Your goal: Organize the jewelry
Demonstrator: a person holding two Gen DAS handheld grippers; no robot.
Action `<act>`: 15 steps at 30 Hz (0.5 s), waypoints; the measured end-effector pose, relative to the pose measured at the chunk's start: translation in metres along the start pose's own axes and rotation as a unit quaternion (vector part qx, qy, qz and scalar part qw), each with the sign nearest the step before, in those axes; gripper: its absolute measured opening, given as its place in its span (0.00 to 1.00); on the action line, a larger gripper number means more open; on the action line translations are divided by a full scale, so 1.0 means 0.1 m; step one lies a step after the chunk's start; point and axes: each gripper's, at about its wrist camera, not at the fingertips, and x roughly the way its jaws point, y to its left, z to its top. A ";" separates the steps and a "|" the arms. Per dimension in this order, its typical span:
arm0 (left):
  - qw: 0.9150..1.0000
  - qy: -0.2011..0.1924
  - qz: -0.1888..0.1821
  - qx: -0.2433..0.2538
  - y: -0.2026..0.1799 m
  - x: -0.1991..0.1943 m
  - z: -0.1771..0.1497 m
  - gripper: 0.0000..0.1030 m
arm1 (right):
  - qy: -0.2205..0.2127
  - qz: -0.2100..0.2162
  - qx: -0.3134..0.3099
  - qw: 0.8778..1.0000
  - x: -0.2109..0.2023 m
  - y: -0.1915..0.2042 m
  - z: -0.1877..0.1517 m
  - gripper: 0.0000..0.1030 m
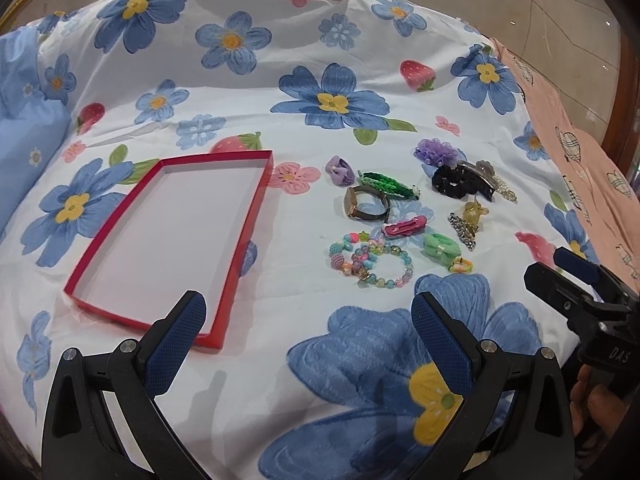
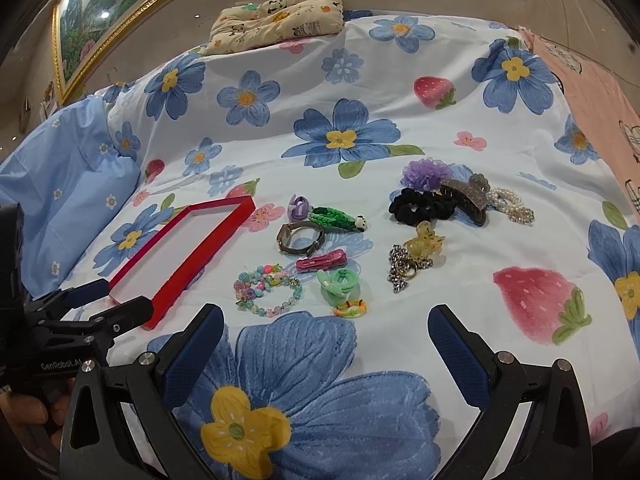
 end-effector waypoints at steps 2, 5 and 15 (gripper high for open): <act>1.000 0.007 -0.009 -0.003 0.00 0.08 0.06 1.00 | 0.000 -0.006 -0.002 1.000 0.03 -0.01 0.03 0.99; 1.000 0.015 -0.016 -0.005 0.01 0.17 0.14 1.00 | 0.002 -0.009 0.006 1.000 0.09 -0.08 0.10 0.97; 0.999 0.038 -0.024 0.001 -0.04 0.58 0.46 0.88 | 0.025 -0.027 0.030 0.999 0.39 -0.36 0.34 0.75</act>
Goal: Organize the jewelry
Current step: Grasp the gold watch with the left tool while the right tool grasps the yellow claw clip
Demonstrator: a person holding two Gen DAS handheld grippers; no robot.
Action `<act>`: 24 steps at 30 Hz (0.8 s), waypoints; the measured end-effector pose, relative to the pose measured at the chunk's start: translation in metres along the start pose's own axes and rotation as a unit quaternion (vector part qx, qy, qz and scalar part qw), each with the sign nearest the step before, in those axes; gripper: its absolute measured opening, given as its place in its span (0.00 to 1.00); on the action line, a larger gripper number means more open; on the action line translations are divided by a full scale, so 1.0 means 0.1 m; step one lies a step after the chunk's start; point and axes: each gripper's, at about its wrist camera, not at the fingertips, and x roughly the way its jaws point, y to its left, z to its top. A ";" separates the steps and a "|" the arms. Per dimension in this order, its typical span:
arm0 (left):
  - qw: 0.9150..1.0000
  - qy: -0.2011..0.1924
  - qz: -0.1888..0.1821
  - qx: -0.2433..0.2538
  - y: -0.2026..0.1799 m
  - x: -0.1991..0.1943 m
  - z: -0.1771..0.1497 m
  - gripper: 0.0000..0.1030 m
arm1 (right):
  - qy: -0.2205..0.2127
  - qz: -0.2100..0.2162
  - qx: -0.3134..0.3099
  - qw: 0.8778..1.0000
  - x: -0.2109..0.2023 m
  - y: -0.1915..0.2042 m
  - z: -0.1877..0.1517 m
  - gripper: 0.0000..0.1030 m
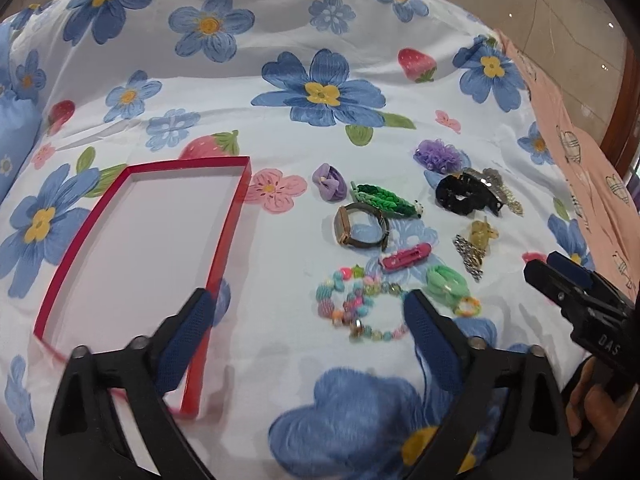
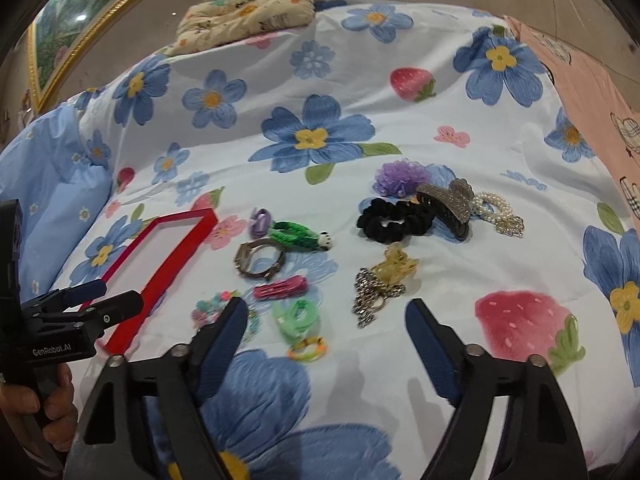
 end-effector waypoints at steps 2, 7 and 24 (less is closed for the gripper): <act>1.000 0.010 -0.009 -0.002 0.00 0.11 0.07 0.85 | 0.007 -0.003 0.012 1.000 0.11 -0.09 0.06 0.66; 0.999 0.028 -0.028 -0.017 0.03 0.38 0.25 0.83 | 0.031 -0.015 0.053 0.998 0.40 -0.34 0.17 0.59; 0.994 0.101 -0.046 0.000 -0.15 1.32 0.53 0.39 | 0.082 -0.035 0.093 0.992 1.02 -0.69 0.23 0.32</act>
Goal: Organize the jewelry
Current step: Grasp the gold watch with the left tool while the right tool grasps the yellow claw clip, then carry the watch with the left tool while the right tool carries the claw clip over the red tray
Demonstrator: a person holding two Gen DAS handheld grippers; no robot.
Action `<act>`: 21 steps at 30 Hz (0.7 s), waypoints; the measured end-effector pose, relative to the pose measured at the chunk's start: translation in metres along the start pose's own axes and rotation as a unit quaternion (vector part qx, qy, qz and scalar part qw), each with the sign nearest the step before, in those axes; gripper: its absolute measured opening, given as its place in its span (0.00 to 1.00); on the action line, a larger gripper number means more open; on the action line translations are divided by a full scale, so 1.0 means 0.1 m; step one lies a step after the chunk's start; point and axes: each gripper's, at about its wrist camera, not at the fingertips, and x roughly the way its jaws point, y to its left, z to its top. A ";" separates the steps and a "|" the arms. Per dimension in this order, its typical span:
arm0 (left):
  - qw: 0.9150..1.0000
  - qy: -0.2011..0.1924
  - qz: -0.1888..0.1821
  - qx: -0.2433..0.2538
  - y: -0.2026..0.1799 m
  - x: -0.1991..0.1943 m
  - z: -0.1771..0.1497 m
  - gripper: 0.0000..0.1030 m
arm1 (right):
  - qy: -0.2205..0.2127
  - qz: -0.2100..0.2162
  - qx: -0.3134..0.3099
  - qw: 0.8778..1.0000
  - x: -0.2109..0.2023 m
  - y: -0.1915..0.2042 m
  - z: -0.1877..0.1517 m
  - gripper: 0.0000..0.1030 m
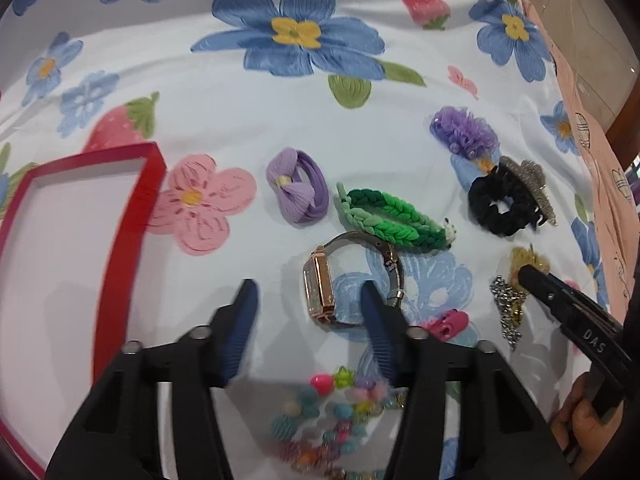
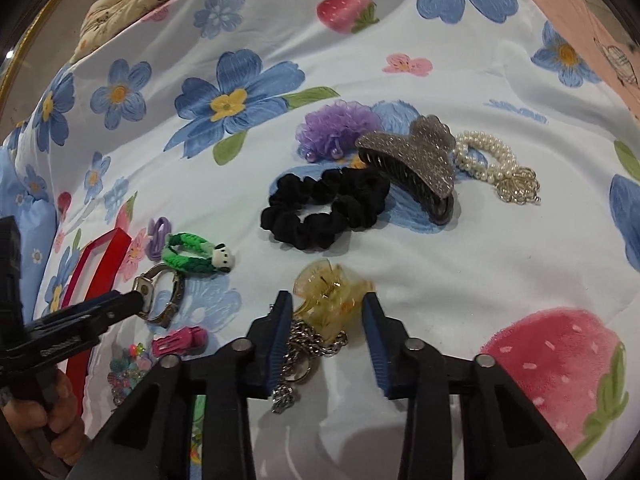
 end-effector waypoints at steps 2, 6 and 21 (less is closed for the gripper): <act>1.000 0.008 -0.013 -0.003 0.02 0.05 0.00 0.14 | -0.003 -0.001 0.001 1.000 0.00 -0.03 0.01 0.30; 1.000 0.004 -0.022 -0.002 0.03 0.04 0.00 0.10 | -0.012 0.002 -0.001 1.000 -0.02 -0.03 0.02 0.29; 0.999 -0.040 -0.025 -0.023 0.29 -0.50 -0.12 0.07 | -0.026 0.062 -0.035 0.997 -0.26 0.40 0.01 0.28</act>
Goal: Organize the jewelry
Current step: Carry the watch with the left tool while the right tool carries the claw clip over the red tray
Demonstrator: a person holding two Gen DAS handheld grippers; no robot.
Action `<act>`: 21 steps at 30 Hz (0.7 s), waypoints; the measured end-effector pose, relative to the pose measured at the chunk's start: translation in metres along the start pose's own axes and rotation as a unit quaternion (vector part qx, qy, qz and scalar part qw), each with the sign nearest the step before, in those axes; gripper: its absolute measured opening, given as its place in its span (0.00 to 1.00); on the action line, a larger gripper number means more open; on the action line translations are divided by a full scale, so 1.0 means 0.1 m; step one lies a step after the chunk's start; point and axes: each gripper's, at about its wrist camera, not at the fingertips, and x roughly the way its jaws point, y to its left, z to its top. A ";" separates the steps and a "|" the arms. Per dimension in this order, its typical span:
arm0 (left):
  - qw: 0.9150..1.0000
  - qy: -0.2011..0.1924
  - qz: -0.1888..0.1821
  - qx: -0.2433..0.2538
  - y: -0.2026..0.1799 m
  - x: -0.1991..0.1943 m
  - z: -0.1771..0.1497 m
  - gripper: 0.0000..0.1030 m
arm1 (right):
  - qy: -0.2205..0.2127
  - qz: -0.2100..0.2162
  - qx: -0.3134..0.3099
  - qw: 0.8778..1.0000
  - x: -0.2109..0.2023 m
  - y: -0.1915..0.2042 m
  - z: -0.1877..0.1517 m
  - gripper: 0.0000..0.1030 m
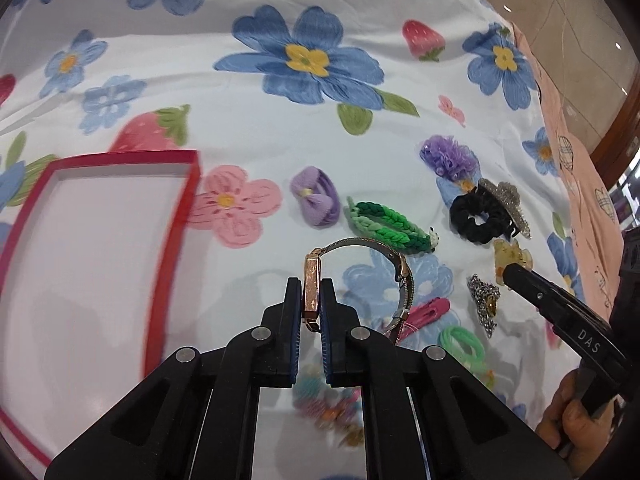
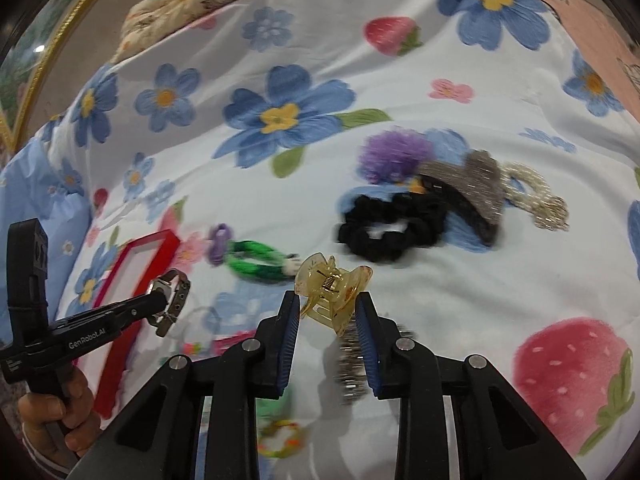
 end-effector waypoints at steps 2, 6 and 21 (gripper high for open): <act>1.000 -0.009 0.009 -0.004 0.09 -0.11 -0.04 0.07 | 0.002 0.015 -0.010 1.000 0.01 0.13 0.00 0.28; 1.000 -0.019 0.019 -0.014 0.25 -0.29 -0.10 0.07 | 0.010 0.046 -0.025 0.999 0.06 0.41 -0.02 0.28; 0.993 -0.049 0.075 -0.073 1.12 -0.72 -0.20 0.07 | 0.040 0.131 -0.104 0.985 0.33 1.49 -0.06 0.28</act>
